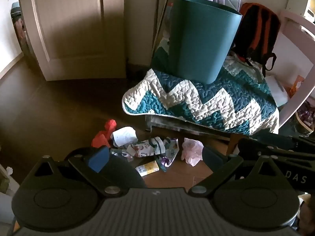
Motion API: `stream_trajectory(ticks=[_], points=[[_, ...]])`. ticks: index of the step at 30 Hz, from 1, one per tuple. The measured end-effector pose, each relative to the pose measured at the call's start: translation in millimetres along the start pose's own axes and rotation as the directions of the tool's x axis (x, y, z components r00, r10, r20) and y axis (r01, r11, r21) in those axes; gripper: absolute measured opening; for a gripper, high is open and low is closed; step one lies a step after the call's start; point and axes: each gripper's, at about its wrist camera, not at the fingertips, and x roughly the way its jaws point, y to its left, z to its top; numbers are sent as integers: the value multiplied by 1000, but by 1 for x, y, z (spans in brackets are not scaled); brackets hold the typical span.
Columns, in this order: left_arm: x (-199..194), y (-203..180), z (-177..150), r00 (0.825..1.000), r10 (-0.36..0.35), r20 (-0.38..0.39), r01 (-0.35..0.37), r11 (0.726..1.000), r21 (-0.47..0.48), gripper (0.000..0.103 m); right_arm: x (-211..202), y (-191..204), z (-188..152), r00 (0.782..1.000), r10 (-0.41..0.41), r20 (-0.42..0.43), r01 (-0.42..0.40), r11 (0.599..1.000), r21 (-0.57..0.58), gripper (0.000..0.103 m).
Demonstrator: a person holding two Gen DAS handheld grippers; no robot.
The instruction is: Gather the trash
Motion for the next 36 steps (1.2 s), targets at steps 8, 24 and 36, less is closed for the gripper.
stream_trajectory(ticks=[8, 24, 36], points=[[2, 5, -2, 1000, 9, -11, -9, 1000, -11, 101, 6, -6, -14, 1000, 7, 1, -7, 1000, 7, 59], [3, 2, 1, 1000, 26, -7, -27, 1000, -10, 101, 5, -5, -6, 1000, -1, -15, 2, 1000, 22, 59], [-10, -3, 0, 999, 11, 52, -12, 1000, 21, 101, 4, -6, -8, 1000, -11, -12, 11, 1000, 16, 59]])
